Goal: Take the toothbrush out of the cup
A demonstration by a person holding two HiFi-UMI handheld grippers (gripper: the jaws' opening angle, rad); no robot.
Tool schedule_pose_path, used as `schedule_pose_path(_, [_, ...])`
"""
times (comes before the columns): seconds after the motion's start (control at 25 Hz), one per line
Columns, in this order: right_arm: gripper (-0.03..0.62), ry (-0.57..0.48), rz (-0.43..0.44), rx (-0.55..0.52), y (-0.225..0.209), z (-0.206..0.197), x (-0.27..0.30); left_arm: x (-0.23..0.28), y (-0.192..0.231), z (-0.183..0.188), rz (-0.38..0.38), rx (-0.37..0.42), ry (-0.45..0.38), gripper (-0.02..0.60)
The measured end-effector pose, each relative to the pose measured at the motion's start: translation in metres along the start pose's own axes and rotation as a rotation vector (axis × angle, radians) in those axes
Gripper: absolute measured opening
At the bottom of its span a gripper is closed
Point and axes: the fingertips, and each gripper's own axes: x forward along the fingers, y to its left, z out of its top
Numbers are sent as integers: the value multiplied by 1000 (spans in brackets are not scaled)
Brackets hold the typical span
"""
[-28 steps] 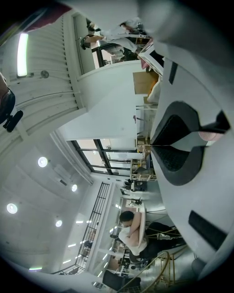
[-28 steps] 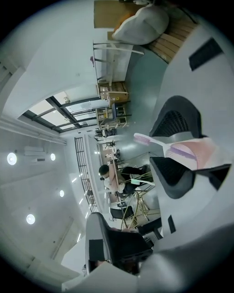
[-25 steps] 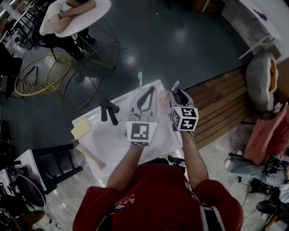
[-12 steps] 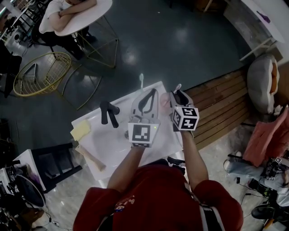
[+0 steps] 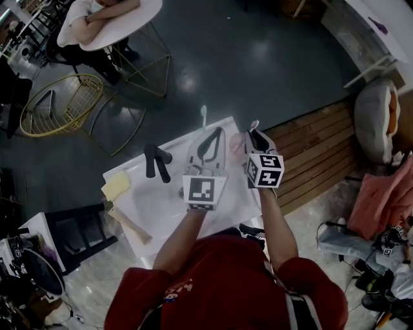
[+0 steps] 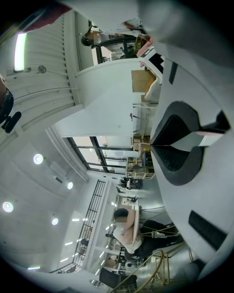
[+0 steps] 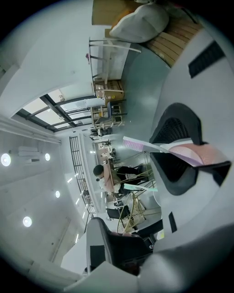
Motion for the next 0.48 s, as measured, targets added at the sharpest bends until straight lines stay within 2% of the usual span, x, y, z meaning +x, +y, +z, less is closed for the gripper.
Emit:
schedule_pose_path(0.16, [72, -7, 10, -6, 2, 2, 0, -1, 0, -9, -12, 61, 25, 29])
schedule_pose_path(0.48, [44, -41, 24, -14, 12, 10, -7, -6, -1, -2, -4, 54, 5, 29])
